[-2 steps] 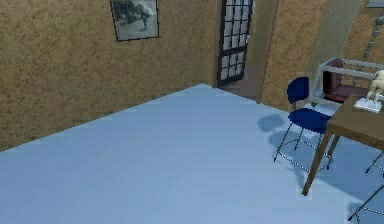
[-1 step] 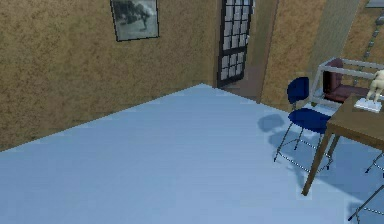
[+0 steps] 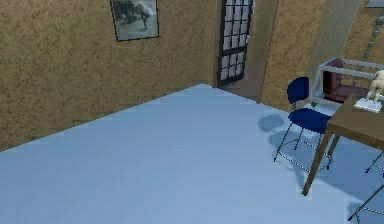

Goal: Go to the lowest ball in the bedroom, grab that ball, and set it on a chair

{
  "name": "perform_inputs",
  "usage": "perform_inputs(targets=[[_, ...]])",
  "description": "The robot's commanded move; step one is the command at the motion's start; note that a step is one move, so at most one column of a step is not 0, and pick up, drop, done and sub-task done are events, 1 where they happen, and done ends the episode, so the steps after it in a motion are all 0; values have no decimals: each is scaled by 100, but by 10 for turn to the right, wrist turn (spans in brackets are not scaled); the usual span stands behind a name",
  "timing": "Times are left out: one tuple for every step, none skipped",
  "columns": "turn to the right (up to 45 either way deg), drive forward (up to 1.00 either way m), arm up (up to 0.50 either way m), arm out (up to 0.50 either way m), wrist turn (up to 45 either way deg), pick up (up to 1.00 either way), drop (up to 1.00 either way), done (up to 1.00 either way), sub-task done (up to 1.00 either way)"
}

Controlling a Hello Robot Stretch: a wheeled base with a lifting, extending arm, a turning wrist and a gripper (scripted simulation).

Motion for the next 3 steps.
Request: perform_inputs(targets=[[0,0,0,0,450,0,0,0,0],[0,0,0,0,90,0,0,0,0],[0,0,-30,0,0,0,0,0,0]])
